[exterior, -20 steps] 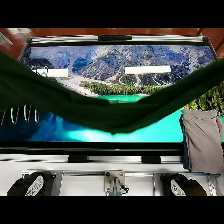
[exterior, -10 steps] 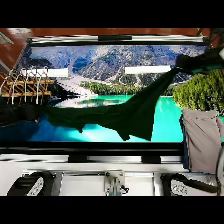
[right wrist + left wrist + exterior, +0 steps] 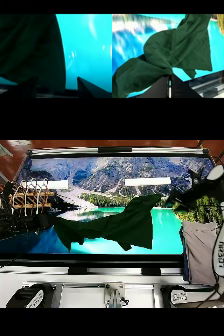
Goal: Fold the shirts.
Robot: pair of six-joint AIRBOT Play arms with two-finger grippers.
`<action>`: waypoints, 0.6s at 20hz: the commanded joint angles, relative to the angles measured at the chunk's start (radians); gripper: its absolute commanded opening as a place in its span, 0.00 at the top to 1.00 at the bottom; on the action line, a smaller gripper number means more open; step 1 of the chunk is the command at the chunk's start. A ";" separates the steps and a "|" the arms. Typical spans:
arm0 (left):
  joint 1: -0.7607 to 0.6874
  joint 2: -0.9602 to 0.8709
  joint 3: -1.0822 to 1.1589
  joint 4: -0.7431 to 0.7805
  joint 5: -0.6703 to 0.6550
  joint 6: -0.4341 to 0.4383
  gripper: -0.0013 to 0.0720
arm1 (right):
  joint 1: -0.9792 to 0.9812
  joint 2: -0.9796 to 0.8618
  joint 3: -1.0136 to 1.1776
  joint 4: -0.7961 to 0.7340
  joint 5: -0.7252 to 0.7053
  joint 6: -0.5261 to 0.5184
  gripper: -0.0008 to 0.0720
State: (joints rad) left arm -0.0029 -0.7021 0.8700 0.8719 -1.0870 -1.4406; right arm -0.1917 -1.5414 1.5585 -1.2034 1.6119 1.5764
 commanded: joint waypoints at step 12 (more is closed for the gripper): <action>-0.002 -0.003 0.003 -0.001 -0.016 0.042 0.93 | -0.041 0.153 -0.784 0.233 -0.342 -0.019 0.19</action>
State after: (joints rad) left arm -0.0048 -0.7044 0.8726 0.8707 -1.1080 -1.4029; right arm -0.2314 -1.3712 0.8204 -1.0264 1.3605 1.5509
